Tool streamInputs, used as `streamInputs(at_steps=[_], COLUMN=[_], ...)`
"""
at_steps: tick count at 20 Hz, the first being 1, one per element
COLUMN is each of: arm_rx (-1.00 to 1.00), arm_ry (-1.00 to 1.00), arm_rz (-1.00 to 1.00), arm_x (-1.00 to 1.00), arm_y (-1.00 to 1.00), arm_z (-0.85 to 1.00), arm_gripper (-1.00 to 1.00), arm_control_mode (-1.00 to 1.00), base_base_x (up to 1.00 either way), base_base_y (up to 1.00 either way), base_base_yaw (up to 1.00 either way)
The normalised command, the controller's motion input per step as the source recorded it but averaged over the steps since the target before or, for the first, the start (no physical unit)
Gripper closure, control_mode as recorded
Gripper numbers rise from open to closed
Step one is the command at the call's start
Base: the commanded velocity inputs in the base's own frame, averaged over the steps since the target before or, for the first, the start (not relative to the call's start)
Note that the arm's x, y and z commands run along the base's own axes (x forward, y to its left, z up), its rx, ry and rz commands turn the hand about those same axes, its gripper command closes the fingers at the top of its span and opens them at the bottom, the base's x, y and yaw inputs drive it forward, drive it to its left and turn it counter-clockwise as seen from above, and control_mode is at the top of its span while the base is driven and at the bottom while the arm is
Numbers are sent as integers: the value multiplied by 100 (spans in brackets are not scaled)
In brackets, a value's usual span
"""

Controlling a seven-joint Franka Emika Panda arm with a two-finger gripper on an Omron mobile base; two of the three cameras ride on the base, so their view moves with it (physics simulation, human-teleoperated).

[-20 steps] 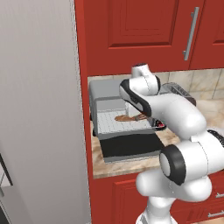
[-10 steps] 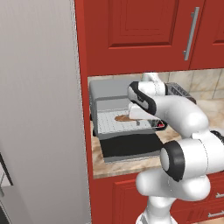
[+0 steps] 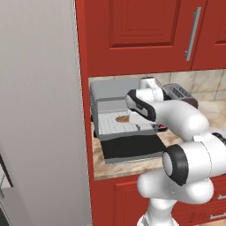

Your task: Pull the toaster oven rack outwards. Pick up the baguette from the plate and place it on the toaster oven rack. Close the toaster oven door fully and set the temperature to the lowest setting.

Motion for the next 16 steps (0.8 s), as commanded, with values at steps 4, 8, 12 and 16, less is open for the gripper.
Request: streamInputs(at_steps=[4, 8, 12, 16], arm_rx=[0, 0, 0, 0], arm_ry=[-5, -2, -6, -4], arm_rz=[15, 8, 3, 1], arm_x=[0, -9, -2, -25], arm_y=[0, 0, 0, -2], arm_z=[-34, -26, -30, -8], arm_gripper=[-100, -100, -100, -100], arm_control_mode=[-100, -100, -100, -100], base_base_x=[0, 0, 0, 0], base_base_y=[0, 0, 0, 0], base_base_yaw=[0, 0, 0, 0])
